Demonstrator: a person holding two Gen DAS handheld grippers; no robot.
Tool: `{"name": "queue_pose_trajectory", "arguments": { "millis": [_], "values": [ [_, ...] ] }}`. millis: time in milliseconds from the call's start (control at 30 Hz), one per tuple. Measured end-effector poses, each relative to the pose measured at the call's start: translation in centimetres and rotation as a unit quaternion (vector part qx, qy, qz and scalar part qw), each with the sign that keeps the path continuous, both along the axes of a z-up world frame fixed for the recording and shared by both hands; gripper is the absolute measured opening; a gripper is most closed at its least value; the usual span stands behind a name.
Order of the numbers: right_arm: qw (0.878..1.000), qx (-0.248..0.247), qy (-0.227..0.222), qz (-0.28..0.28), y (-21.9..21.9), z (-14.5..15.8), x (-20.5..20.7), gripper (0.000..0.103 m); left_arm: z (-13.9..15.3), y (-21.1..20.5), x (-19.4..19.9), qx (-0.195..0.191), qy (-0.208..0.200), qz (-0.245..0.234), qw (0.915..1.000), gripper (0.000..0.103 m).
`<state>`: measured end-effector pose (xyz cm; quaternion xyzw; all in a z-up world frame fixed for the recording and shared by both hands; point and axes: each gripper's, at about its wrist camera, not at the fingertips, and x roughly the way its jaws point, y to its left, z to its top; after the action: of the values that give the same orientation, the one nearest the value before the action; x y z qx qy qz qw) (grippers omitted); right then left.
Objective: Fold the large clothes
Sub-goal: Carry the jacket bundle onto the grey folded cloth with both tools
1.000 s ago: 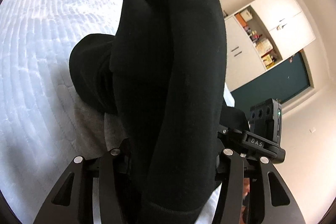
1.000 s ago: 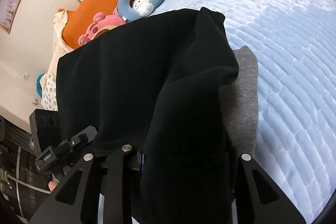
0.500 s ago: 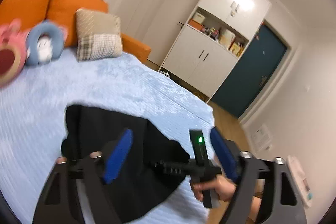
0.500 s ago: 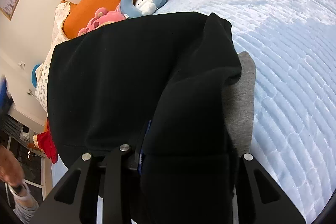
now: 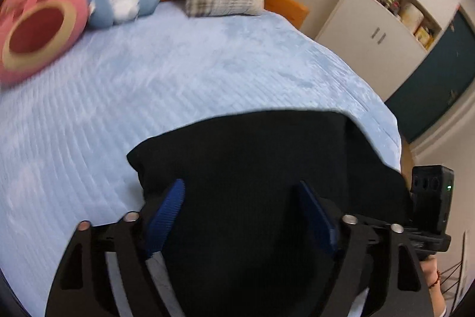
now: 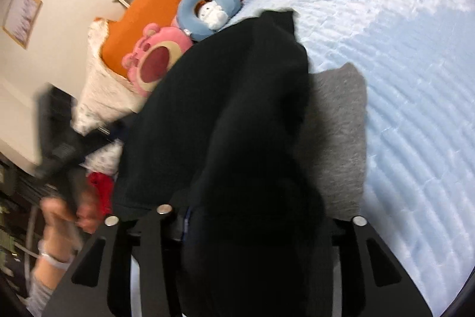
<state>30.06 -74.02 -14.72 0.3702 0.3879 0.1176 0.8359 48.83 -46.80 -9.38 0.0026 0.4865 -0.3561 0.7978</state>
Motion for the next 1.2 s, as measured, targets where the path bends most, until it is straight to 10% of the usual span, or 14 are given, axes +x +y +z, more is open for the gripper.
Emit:
{"name": "queue_pose_trajectory", "arguments": {
  "millis": [167,433,600,967,1200],
  "values": [
    [0.999,-0.038,0.018,-0.011,-1.1,3.1,-1.7,0.073,-0.4,1.9,-0.3,-0.075,-0.011,0.005,0.9971,0.092],
    [0.961,-0.255,-0.061,-0.09,-1.4,14.7,-3.2,0.082,1.1,1.0,-0.3,-0.061,-0.022,-0.009,0.9979,0.093],
    [0.98,-0.194,-0.023,-0.045,1.6,13.0,5.6,0.002,1.4,-0.7,-2.0,-0.013,-0.065,-0.03,0.9974,0.098],
    [0.97,-0.207,0.096,-0.089,0.0,-0.2,7.4,0.0,-0.3,-1.0,-2.1,-0.019,-0.083,-0.071,0.9938,0.098],
    [0.972,-0.211,0.048,-0.088,0.3,5.6,4.2,0.003,2.6,0.0,-2.7,0.0,-0.08,-0.038,0.9961,0.099]
  ]
}}
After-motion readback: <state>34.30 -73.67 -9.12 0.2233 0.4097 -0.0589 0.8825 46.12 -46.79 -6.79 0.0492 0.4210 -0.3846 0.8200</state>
